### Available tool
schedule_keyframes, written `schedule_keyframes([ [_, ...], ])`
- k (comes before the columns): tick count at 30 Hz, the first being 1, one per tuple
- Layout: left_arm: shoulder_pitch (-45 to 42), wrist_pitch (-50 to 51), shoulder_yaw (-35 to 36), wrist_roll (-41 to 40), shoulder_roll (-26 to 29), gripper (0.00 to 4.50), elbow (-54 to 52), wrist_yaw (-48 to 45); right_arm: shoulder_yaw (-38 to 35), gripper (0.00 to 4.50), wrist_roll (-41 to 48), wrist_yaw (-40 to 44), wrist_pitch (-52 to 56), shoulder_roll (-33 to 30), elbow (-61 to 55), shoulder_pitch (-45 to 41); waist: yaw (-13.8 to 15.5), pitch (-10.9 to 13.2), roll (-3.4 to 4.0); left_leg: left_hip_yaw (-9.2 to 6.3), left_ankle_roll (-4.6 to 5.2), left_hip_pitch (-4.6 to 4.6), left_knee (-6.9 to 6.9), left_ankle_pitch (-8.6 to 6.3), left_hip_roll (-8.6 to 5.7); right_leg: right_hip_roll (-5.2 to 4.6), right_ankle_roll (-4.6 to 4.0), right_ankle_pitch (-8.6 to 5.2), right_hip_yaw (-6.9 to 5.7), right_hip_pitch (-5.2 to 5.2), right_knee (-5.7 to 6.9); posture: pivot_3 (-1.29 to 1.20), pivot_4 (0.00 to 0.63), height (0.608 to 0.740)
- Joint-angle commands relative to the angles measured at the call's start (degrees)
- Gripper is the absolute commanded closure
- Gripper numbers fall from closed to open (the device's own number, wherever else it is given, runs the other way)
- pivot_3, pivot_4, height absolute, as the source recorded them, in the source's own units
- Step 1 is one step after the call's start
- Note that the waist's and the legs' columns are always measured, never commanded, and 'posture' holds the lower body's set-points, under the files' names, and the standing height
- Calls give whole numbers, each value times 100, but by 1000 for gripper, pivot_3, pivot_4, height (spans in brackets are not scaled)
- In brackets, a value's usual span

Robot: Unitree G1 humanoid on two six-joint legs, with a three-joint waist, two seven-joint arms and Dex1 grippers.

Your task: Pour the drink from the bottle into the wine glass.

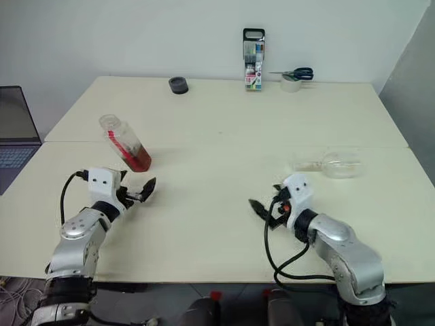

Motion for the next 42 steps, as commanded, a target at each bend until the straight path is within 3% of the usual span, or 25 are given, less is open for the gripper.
schedule_keyframes([
  [1,38,-71,-342,-118,83,7,-704,-554,-815,0,637,-677,455,762,-221,17,8,0,1,1,0,1,0,0,0,3,0,0,1,2,0,0,150,740],
  [6,-352,-62,-1083,-291,398,7,-1131,-1933,-2193,0,1613,-2074,505,2292,378,-633,5,1,8,8,-1,6,0,0,0,12,0,0,2,3,0,0,150,740],
  [11,-811,-58,-1381,-370,548,7,-1024,-2631,-2796,0,2280,-2880,145,2627,978,-1193,-49,-6,22,20,0,14,-16,0,3,20,-2,0,4,2,3,0,150,740],
  [22,-1367,41,-1664,-456,483,7,-996,-3319,-2880,0,3209,-3727,-1067,2527,2300,-1748,-115,-4,29,43,2,14,-16,-1,4,21,-3,-1,11,1,6,0,150,740],
  [38,-1545,-164,-1705,-355,411,7,-624,-3439,-3266,0,3493,-3327,-2438,1926,4256,-2800,-195,-1,35,43,2,13,-16,-1,3,21,-3,-1,12,1,7,0,150,740],
  [42,-1503,-196,-1714,-335,399,0,-593,-3438,-3401,886,3735,-3234,-2553,1931,4487,-2890,-199,1,38,44,2,14,-16,0,3,21,-3,-1,13,1,8,0,150,740],
])
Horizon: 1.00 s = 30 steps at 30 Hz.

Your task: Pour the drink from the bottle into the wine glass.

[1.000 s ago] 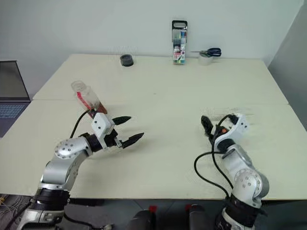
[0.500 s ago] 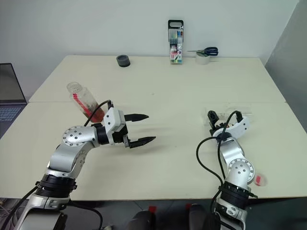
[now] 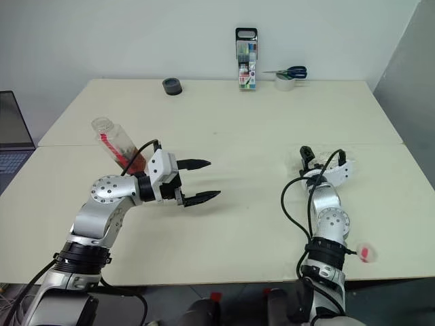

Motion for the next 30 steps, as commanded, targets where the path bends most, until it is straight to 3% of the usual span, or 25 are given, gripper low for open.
schedule_keyframes([
  [1,11,-124,27,4,3,0,-59,-33,-53,1305,305,151,-96,-29,-31,-118,-1,0,0,-1,0,0,0,0,0,0,0,0,0,0,0,0,150,740],
  [8,95,-53,-8,-7,-32,0,-181,7,24,3839,639,121,58,-17,-64,-88,-4,3,6,-1,0,0,0,0,1,0,0,0,2,0,0,0,150,740],
  [10,114,-31,-11,-15,-29,0,-215,17,50,4333,688,104,80,-17,-103,-102,-4,4,11,0,0,-1,0,0,0,0,0,0,3,-1,0,0,150,740],
  [14,179,32,24,-31,-8,0,-278,73,448,4358,305,351,128,-225,-314,-96,-6,8,17,0,0,-1,0,0,0,0,0,0,4,-1,0,0,150,740],
  [16,239,51,61,-31,3,0,-295,112,1029,4358,-578,649,-153,-514,-408,-25,-7,12,25,0,0,-2,0,0,-2,0,0,0,4,-2,0,0,150,740],
  [18,307,85,106,-37,11,0,-306,173,2038,4358,-2033,1110,-767,-1027,-387,144,-8,13,27,1,1,-2,1,0,-3,0,0,0,4,-2,-1,0,150,740],
  [23,462,325,220,-142,31,0,-402,321,3538,4359,-4168,1722,-2080,-1567,121,483,-26,11,26,4,0,-1,1,0,-2,1,1,0,3,-3,-3,0,150,740],
  [30,697,851,390,-337,42,0,-799,589,3934,4359,-4856,2080,-2515,-1426,148,1089,-12,11,25,-1,-1,-2,6,0,0,-1,1,0,4,1,-6,0,150,740],
])
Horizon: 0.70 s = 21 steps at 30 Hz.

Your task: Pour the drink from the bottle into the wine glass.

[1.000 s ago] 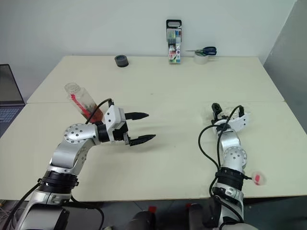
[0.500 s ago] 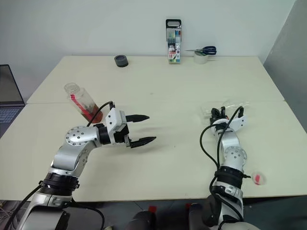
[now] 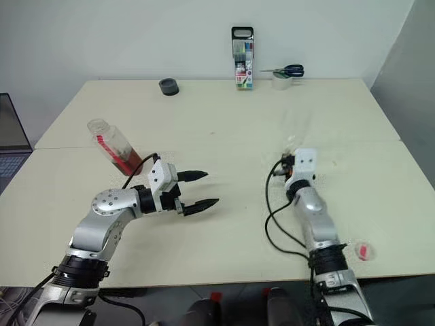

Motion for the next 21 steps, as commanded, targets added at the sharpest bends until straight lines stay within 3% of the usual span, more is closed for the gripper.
schedule_keyframes([
  [1,59,213,250,-202,50,0,-359,163,127,4359,-218,213,-104,50,-244,241,11,0,0,-1,0,0,3,0,0,0,0,0,1,1,1,0,150,740],
  [10,216,598,533,-347,83,0,-623,457,198,4359,-562,526,-274,137,-226,465,15,-6,-5,-14,0,5,-1,0,1,1,0,0,-4,4,1,0,150,740],
  [15,429,786,925,-379,112,0,-908,866,376,4359,-501,1168,-693,372,-1,-332,-33,-4,-3,-11,0,11,-5,0,10,9,0,0,4,-3,1,0,150,740],
  [21,719,1009,1230,-469,224,0,-1327,1136,593,4359,-534,1916,-1168,843,1328,-1259,-8,-5,-3,-18,-3,13,-9,2,9,8,-1,0,0,-1,2,0,150,740],
])
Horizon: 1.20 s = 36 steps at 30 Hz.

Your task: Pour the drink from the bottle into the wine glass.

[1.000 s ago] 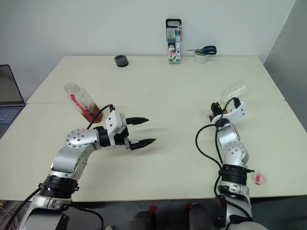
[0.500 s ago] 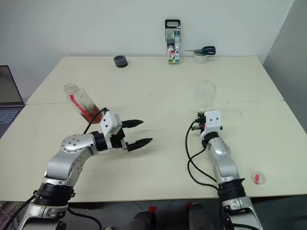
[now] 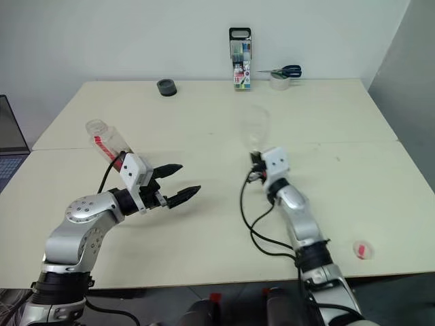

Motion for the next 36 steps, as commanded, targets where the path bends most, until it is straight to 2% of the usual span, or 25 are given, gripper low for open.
schedule_keyframes([
  [1,83,70,302,-127,130,0,-369,173,88,4359,-48,374,-452,189,684,-419,29,0,-1,-5,-2,-1,1,1,-3,-3,0,0,-1,1,0,0,150,740],
  [7,276,141,593,-210,251,0,-592,367,89,4359,-117,769,-911,374,1893,-901,55,-1,-2,-10,-18,-7,6,10,-11,-17,0,0,-1,4,-4,0,150,740],
  [15,350,246,781,-400,316,0,-894,474,-25,4359,-115,958,-1095,394,2435,-1044,19,-1,-2,-9,-19,-3,3,10,-7,-9,0,0,-2,0,-1,0,150,740],
  [28,98,294,617,-557,246,0,-1013,617,-71,18,-110,1214,-1005,421,2203,-956,19,-1,-2,-9,-19,-3,3,10,-8,-9,0,0,-2,1,-1,0,150,740],
  [36,-41,451,549,-620,185,0,-1138,810,-66,18,-94,1344,-768,273,1817,-722,21,-1,-2,-9,-19,-4,3,10,-8,-9,0,1,-2,1,-1,0,150,740],
])
